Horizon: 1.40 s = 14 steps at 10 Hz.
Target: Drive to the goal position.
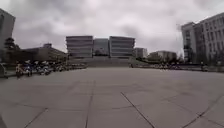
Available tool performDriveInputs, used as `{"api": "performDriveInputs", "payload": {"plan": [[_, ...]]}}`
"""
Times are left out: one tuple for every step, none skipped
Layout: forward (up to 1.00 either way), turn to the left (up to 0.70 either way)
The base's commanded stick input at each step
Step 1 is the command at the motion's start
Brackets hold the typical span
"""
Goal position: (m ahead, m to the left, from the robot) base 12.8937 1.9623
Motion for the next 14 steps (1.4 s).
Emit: {"api": "performDriveInputs", "payload": {"plan": [[1.00,0.00],[1.00,0.00],[1.00,0.00],[1.00,0.00],[1.00,0.00],[1.00,0.00],[1.00,0.00],[1.00,0.08],[1.00,0.24],[1.00,0.32],[1.00,0.24],[1.00,0.11],[1.00,0.00],[1.00,0.00]]}}
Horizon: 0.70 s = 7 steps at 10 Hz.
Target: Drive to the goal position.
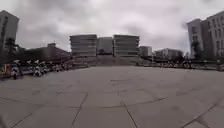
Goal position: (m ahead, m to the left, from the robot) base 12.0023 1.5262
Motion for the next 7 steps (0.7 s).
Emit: {"api": "performDriveInputs", "payload": {"plan": [[1.00,0.00],[1.00,0.00],[1.00,0.00],[1.00,0.00],[1.00,0.00],[1.00,0.00],[1.00,0.00]]}}
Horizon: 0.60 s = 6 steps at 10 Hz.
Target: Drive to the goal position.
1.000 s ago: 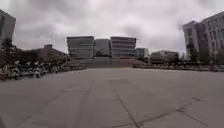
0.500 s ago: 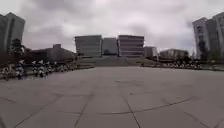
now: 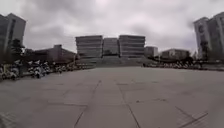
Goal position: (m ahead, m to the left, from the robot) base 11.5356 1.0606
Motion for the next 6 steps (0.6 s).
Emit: {"api": "performDriveInputs", "payload": {"plan": [[1.00,0.00],[1.00,0.00],[1.00,0.00],[1.00,0.00],[1.00,0.00],[1.00,0.00]]}}
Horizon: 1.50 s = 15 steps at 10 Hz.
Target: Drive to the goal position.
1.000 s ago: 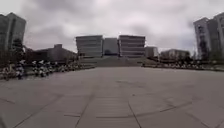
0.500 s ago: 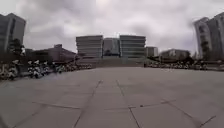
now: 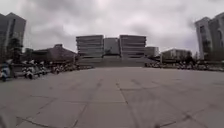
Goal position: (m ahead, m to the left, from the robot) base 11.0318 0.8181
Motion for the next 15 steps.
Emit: {"api": "performDriveInputs", "payload": {"plan": [[1.00,0.00],[1.00,0.00],[1.00,0.00],[1.00,0.00],[1.00,0.00],[1.00,0.00],[1.00,0.00],[1.00,0.00],[1.00,0.00],[1.00,0.00],[1.00,0.00],[1.00,0.00],[1.00,0.00],[1.00,0.00],[1.00,0.00]]}}
